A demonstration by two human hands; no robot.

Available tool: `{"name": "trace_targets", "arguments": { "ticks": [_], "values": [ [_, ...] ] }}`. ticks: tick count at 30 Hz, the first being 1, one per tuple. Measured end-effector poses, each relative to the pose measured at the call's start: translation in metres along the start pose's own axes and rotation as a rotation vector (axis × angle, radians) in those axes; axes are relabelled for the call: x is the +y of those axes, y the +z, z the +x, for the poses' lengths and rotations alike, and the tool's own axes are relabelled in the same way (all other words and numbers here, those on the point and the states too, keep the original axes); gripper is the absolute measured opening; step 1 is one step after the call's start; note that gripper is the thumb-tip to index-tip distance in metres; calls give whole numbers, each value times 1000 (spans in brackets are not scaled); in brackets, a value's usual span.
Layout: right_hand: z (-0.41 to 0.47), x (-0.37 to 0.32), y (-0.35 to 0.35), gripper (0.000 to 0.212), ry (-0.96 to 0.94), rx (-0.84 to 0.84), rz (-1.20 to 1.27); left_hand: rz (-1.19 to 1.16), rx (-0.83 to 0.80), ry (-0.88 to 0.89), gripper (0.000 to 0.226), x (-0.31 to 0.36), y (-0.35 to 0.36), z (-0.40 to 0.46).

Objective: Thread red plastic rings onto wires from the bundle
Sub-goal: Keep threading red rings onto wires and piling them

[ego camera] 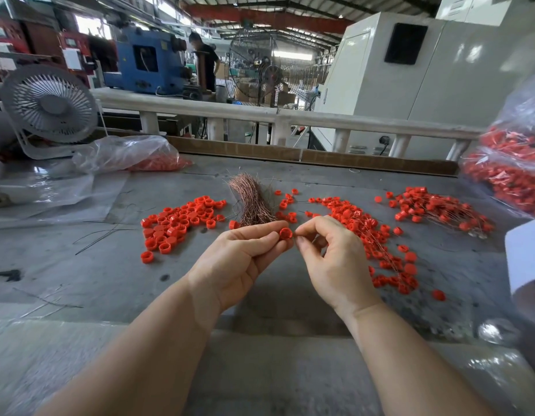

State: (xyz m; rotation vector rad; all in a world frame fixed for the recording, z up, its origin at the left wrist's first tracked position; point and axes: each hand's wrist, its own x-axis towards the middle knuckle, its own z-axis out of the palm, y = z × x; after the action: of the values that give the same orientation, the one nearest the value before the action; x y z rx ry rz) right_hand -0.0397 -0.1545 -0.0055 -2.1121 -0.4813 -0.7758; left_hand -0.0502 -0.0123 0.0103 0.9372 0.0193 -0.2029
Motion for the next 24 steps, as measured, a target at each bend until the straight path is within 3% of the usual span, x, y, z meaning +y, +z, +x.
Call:
{"name": "trace_targets", "arguments": {
  "ticks": [24],
  "values": [
    [3, -1, 2, 10, 8, -10, 15, -57, -22, -13, 22, 3, -3, 3]
  ]
}}
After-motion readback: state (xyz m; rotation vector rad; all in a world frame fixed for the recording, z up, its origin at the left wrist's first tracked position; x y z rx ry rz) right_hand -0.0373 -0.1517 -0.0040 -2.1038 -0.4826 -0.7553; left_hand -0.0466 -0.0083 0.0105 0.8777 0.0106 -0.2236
